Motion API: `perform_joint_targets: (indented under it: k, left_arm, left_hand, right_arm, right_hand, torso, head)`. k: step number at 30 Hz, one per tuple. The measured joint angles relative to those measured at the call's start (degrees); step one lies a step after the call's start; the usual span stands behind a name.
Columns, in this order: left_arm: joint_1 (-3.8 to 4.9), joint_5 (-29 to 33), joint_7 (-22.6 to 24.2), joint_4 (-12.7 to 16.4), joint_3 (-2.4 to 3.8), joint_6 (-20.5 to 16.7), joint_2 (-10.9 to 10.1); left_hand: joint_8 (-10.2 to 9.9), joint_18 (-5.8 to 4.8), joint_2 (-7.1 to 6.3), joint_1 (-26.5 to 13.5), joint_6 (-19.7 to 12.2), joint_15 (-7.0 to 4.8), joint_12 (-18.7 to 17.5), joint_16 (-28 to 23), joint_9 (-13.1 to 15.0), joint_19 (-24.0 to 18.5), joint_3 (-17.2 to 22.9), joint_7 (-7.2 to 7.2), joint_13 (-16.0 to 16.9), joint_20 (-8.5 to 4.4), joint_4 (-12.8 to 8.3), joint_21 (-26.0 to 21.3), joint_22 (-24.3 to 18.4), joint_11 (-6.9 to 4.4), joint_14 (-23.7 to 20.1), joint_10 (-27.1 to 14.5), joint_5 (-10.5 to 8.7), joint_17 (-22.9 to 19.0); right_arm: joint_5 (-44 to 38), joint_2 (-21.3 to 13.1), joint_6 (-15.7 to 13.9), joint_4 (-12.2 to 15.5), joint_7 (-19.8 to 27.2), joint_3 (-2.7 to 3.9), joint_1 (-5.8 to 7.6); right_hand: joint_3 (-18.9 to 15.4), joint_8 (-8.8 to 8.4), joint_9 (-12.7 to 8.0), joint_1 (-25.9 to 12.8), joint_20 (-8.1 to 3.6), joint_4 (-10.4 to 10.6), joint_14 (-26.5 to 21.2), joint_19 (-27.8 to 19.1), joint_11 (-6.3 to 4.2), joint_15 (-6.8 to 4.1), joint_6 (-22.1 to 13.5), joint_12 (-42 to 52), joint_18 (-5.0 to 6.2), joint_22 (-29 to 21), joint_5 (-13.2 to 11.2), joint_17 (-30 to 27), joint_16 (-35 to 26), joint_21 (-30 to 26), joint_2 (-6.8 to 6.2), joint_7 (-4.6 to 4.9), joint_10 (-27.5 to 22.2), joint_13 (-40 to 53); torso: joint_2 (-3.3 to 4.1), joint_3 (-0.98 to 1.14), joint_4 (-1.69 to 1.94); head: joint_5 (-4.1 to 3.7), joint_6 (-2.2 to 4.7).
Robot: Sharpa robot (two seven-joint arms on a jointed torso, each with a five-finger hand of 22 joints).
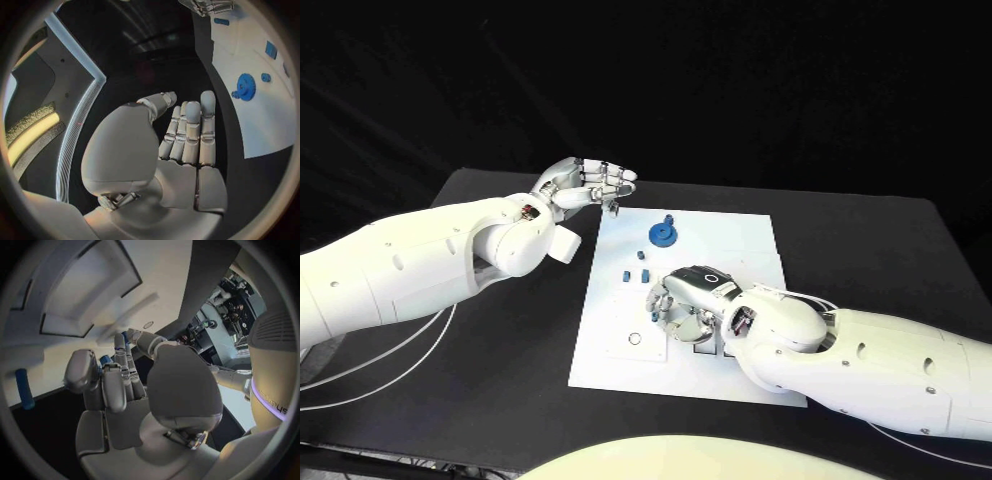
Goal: Assemble the parts on the task board
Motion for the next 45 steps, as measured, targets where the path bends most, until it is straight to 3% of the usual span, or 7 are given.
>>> perform_joint_targets:
  k: [8, 21, 25, 29, 33, 38, 45]
  left_arm:
    - [0.0, -0.1, -0.3, 0.0, 0.0, 0.2, -0.2]
    - [0.0, -0.2, -0.5, -0.1, -0.01, 0.6, -0.3]
    - [-0.01, -0.2, -0.5, -0.2, -0.01, 0.6, -0.2]
    - [-0.01, -0.2, -0.6, -0.2, -0.02, 0.8, -0.1]
    - [-0.02, -0.2, -0.6, -0.3, -0.02, 0.8, -0.1]
    - [-0.02, -0.2, -0.7, -0.4, -0.03, 0.9, 0.0]
    - [-0.03, -0.3, -0.9, -0.4, -0.04, 1.1, 0.0]
  left_hand:
    - [0.2, 0.0, 0.0, 0.0, -0.3, 0.21, 0.0, 0.0, 0.0, 0.0, -0.2, -0.15, 0.0, -0.01, -0.2, 0.0, 0.0, 0.01, -0.2, -0.4, 0.0, -0.1]
    - [0.2, 0.0, 0.0, 0.0, -0.3, 0.21, 0.0, 0.0, 0.0, 0.0, -0.2, -0.15, 0.0, -0.01, -0.2, 0.0, 0.0, 0.0, -0.2, -0.4, 0.0, -0.1]
    - [0.2, 0.0, 0.0, 0.0, -0.3, 0.2, 0.0, 0.0, 0.0, 0.0, -0.2, -0.14, 0.0, -0.01, -0.2, 0.0, 0.0, 0.0, -0.2, -0.4, 0.0, -0.1]
    - [0.2, 0.0, 0.0, 0.0, -0.3, 0.2, 0.0, 0.0, 0.0, 0.0, -0.2, -0.14, 0.0, -0.01, -0.2, 0.0, 0.0, 0.0, -0.2, -0.4, 0.0, -0.1]
    - [0.2, 0.0, 0.0, 0.0, -0.3, 0.2, 0.0, 0.0, 0.0, 0.0, -0.2, -0.15, 0.0, -0.01, -0.2, 0.0, 0.0, 0.21, -0.2, -0.6, 0.0, -0.1]
    - [0.2, 0.0, 0.0, 0.0, -0.3, 0.2, 0.0, 0.0, 0.0, 0.0, -0.2, -0.15, 0.0, -0.01, -0.2, 0.0, 0.0, 0.21, -0.2, -0.6, 0.0, -0.1]
    - [0.2, 0.0, 0.0, 0.0, -0.3, 0.2, 0.2, 0.0, 0.0, 0.0, -0.2, -0.15, 0.0, -0.01, -0.2, 0.0, 0.0, 0.21, -0.2, -0.6, 0.0, -0.1]
  right_arm:
    - [0.0, -3.2, -1.9, 3.4, -0.5, 0.18, 0.76]
    - [4.4, -11.5, -1.8, 6.0, -2.1, 1.23, 6.5]
    - [5.9, -12.5, -1.1, 5.2, -2.1, 1.34, 7.3]
    - [6.9, -13.0, 0.5, 4.0, -2.1, 1.35, 7.61]
    - [7.4, -13.1, 2.5, 3.2, -2.1, 1.36, 7.73]
    - [7.8, -13.0, 5.0, 2.6, -2.4, 1.36, 7.77]
    - [8.1, -12.3, 7.6, 1.6, -2.9, 1.34, 7.77]
  right_hand:
    - [0.0, -0.23, 0.0, 0.0, 0.0, 0.0, 0.0, 0.0, 0.0, 0.0, -0.3, 0.0, 0.0, 0.1, 0.0, -0.3, 0.0, 0.0, 0.0, 0.1, 0.0, 0.0]
    - [-1.9, -0.96, 0.4, -0.5, 0.78, 1.2, -0.1, -0.8, 1.15, 0.93, -0.8, -0.3, 0.0, -2.0, -0.3, -2.8, -1.3, -2.7, -1.64, 0.39, -7.0, -1.3]
    - [-6.1, -1.97, 0.4, 0.0, 1.24, 1.6, -0.1, -2.3, 1.56, 1.34, -2.1, 0.2, 0.0, -4.3, -0.1, -4.5, -2.3, -5.9, -2.1, 0.41, -11.0, -2.4]
    - [-20.1, -3.7, 0.5, 5.6, 2.12, 4.9, -0.1, -3.8, 2.39, 2.15, -4.2, 3.7, 0.0, -7.2, 0.4, -6.0, -2.3, -10.3, 1.3, 0.06, -16.5, -3.6]
    - [-26.6, -4.31, 0.6, 9.5, 2.15, 9.0, -0.1, -3.8, 2.67, 2.15, -4.7, 6.6, 0.0, -7.7, 0.5, -6.3, -2.3, -11.3, 2.28, -0.42, -19.2, -4.0]
    - [-29.5, -4.34, 0.9, 12.0, 2.15, 12.4, -0.3, -3.8, 2.59, 2.35, -4.9, 8.9, 0.0, -7.5, 0.5, -6.2, -2.0, -11.6, 2.53, -0.23, -20.1, -4.1]
    - [-29.1, -4.34, 1.3, 13.8, 1.82, 14.5, -0.3, -2.6, 1.94, 2.35, -3.9, 11.6, 0.0, -5.8, 0.5, -5.1, -1.1, -10.0, 3.26, 0.26, -19.3, -4.1]
  torso:
    - [-0.02, 0.01, -0.01]
    - [-0.09, 0.01, -0.18]
    - [-0.09, 0.02, -0.21]
    - [-0.08, 0.04, -0.16]
    - [-0.04, 0.03, -0.12]
    - [-0.02, 0.02, -0.09]
    - [-0.01, -0.01, -0.07]
  head:
    - [-0.03, 0.23]
    - [-1.37, 1.16]
    - [-1.66, 1.47]
    - [-1.85, 1.64]
    - [-1.94, 1.69]
    - [-1.98, 1.64]
    - [-2.05, 1.59]
